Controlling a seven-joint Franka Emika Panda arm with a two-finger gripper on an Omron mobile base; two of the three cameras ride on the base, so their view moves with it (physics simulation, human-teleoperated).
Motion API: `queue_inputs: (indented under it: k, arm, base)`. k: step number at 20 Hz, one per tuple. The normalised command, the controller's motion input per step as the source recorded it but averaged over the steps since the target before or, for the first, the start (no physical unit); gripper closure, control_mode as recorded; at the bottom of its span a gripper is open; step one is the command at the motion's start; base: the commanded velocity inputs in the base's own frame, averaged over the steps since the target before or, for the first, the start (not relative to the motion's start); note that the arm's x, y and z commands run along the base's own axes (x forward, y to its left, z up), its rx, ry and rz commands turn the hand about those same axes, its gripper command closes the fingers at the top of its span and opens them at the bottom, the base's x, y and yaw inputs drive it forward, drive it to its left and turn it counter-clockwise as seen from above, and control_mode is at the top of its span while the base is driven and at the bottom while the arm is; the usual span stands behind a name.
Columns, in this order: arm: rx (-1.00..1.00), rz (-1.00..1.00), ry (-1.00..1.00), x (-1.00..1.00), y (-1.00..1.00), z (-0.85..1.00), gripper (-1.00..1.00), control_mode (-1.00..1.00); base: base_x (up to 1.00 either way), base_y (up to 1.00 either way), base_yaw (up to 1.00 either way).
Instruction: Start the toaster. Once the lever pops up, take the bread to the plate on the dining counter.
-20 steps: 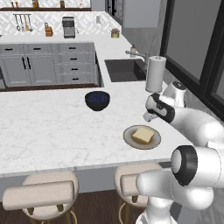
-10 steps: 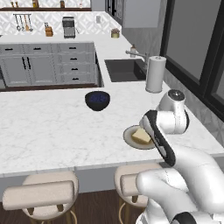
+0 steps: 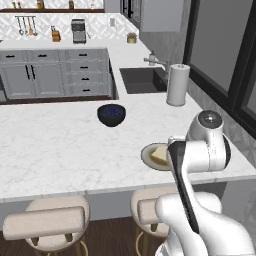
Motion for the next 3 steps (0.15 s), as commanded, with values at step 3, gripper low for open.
queue_inputs:
  k: [3]
  arm:
    - [0.04,-0.17,-0.09,-1.0,0.0,0.11,-1.0,-1.0]
  base:
    - [0.0,0.0,0.0]
